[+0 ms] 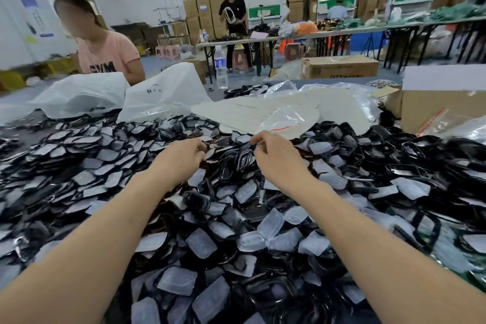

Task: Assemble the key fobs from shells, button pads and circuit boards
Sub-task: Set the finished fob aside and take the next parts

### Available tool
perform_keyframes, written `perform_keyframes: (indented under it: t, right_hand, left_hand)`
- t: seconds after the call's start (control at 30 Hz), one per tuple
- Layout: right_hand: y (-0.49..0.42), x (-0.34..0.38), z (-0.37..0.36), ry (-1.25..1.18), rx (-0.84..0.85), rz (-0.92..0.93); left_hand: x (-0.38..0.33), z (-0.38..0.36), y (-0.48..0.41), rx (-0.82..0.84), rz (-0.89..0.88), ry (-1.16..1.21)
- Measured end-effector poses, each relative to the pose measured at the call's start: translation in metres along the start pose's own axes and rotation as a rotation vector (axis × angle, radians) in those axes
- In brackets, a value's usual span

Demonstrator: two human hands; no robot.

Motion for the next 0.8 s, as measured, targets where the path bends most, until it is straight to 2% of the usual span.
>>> perform_keyframes:
  t: [0.17, 0.3, 0.4, 0.57, 0.67, 0.8]
  right_hand:
    - [-0.025, 0.009, -0.023, 0.15, 0.1, 0.014]
    - [-0.035, 0.01, -0.038, 0.319, 0.198, 0.071]
    - [-0.037, 0.011, -0.048, 0.406, 0.239, 0.106]
    - [-0.038, 0.008, -0.053, 0.464, 0.198, 0.109]
    - [-0.039, 0.005, -0.051, 0.468, 0.167, 0.107]
    - [-0.039, 0.004, -0.049, 0.4, 0.099, 0.113]
  left_hand:
    - [0.022, -0.007, -0.013, 0.074, 0.006, -0.028]
    - [0.036, -0.006, -0.025, 0.008, 0.014, -0.017]
    - [0.044, -0.009, -0.033, 0.022, 0.012, -0.04]
    - [0.046, -0.01, -0.04, -0.051, -0.014, 0.033]
    - [0.033, -0.011, -0.043, -0.006, -0.091, 0.048]
    - [0.014, -0.019, -0.043, 0.068, -0.162, -0.136]
Point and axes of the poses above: each hand's wrist, its own y-axis away from the middle knuckle, its own z-axis out of the back of the hand, x = y × z, the point moved 3 cm from there along -y, towards the middle knuckle, and after that the axes turned 3 degrees about y, right-handed, at the moved point
